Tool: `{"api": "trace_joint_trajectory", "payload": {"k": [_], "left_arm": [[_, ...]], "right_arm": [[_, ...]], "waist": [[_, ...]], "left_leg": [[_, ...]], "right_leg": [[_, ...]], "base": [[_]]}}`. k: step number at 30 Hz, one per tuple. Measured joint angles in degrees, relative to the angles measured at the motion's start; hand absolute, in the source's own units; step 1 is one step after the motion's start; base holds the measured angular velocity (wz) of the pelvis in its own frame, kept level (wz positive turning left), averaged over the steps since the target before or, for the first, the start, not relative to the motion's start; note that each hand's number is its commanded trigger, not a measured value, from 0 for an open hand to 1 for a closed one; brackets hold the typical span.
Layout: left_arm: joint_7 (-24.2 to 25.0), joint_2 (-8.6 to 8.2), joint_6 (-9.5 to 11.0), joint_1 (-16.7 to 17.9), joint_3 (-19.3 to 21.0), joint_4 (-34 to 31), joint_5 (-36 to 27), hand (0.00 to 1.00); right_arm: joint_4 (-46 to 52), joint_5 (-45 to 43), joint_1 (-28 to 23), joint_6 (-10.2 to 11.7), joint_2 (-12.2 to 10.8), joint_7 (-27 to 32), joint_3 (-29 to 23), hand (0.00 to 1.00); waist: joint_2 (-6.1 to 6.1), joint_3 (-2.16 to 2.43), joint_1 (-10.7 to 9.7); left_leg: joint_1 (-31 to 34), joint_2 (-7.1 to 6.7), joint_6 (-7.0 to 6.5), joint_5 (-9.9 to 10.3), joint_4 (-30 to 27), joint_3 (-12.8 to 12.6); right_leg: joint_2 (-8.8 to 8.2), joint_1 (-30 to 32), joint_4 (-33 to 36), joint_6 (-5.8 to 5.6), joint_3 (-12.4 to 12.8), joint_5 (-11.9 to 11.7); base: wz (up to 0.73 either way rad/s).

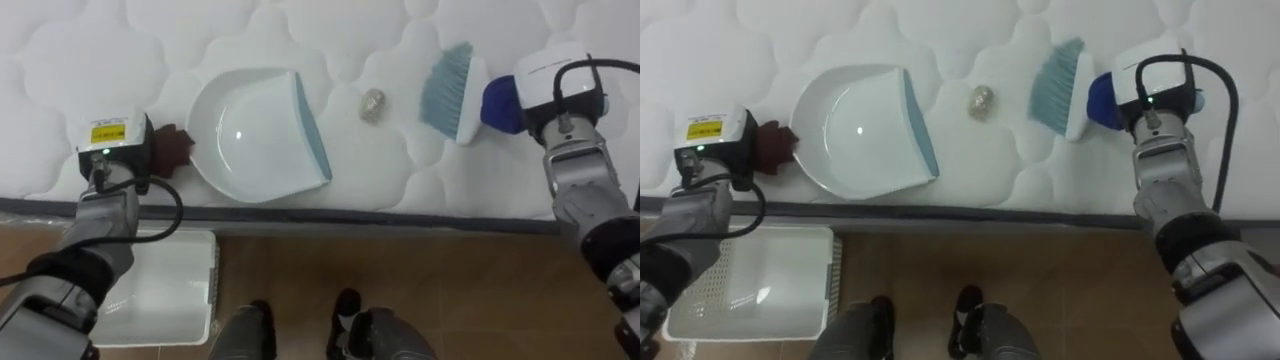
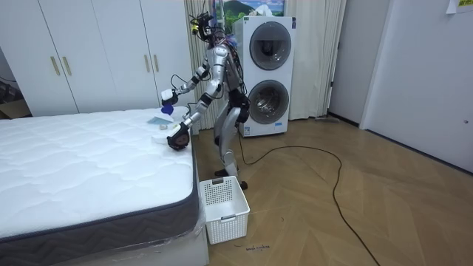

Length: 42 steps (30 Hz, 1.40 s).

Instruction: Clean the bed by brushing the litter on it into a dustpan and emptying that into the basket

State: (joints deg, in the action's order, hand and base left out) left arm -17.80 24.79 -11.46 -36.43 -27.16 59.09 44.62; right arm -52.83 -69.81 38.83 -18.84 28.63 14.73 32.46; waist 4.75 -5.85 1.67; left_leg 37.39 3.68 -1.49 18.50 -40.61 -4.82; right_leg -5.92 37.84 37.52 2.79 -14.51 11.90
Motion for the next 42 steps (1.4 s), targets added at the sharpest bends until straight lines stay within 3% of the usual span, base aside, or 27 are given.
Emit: {"api": "trace_joint_trajectory", "payload": {"k": [3, 7, 12, 17, 22, 31, 36, 42], "left_arm": [[0.27, -0.01, -0.02, 0.01, 0.00, -0.02, 0.05, 1.00], [1.01, -0.01, -0.12, 0.13, 0.03, -0.11, 0.03, 1.00], [1.50, -0.14, -0.02, 1.51, -0.02, -0.14, 0.05, 1.00], [2.60, 0.12, 0.03, 2.18, -0.03, -0.16, 0.06, 1.00], [2.99, 0.31, 0.31, 2.25, -0.03, -0.18, 0.07, 1.00], [0.00, 1.34, 1.08, 4.12, -0.08, -0.13, 0.06, 1.00], [-1.88, 1.50, 2.05, 5.56, -0.05, -0.66, 2.10, 1.00], [-1.99, 1.50, 3.34, 5.56, -0.09, -1.08, 2.45, 1.00]], "right_arm": [[1.24, 0.05, -0.20, -0.01, 0.01, -1.56, -0.05, 1.00], [3.98, 0.08, -1.47, 0.00, -0.56, -3.82, -0.03, 1.00], [4.52, 0.05, -2.07, 0.01, -2.83, -6.30, 0.01, 1.00], [7.06, 0.02, -3.19, 0.20, -4.15, -8.02, 0.12, 1.00], [8.73, -0.16, -4.18, 0.46, -4.31, -8.05, 0.09, 1.00], [11.83, -0.07, -4.87, 0.73, -8.96, -6.68, 0.12, 1.00], [18.44, -0.25, -6.87, 3.82, -11.37, -5.53, 0.89, 1.00], [22.28, -0.46, -6.87, 5.18, -11.46, -5.53, 3.44, 1.00]], "waist": [[0.18, 0.08, 0.00], [1.15, 0.54, 0.01], [1.61, 0.73, -0.23], [2.54, 1.36, -0.17], [2.95, 1.29, -0.20], [3.97, 1.15, -1.23], [3.96, 1.16, -0.70], [3.96, 1.16, 0.39]], "left_leg": [[-0.01, 0.09, 0.09, -0.05, 0.03, -0.07], [-0.17, 0.11, 0.21, -0.12, 0.07, -0.19], [-1.13, 0.25, 0.21, -0.12, -0.02, 0.20], [-1.21, 0.60, 0.36, -0.22, 0.00, 0.49], [-1.61, 0.60, 0.36, -0.22, 0.12, 0.51], [-2.34, 0.51, 0.46, -0.35, 0.82, 0.34], [-3.09, 0.61, 0.76, -0.66, 2.42, 0.25], [-3.16, 0.61, 1.07, -0.84, 3.48, 0.53]], "right_leg": [[0.11, 0.09, 0.01, 0.07, 0.13, -0.03], [0.14, 0.06, 0.03, 0.14, 0.19, -0.05], [0.21, -1.77, -1.01, 0.20, -0.76, -0.10], [0.39, -2.41, -1.79, 0.38, -1.42, -0.21], [0.35, -2.84, -1.81, 0.38, -1.51, -0.20], [0.42, -3.44, -2.23, 0.37, -1.38, -0.20], [0.78, -3.77, -3.12, 0.45, -1.41, -0.31], [0.93, -3.70, -3.44, 0.57, -1.47, -0.32]], "base": [[0.00], [0.00], [0.02], [0.00], [0.00], [0.00], [0.00], [0.04]]}}
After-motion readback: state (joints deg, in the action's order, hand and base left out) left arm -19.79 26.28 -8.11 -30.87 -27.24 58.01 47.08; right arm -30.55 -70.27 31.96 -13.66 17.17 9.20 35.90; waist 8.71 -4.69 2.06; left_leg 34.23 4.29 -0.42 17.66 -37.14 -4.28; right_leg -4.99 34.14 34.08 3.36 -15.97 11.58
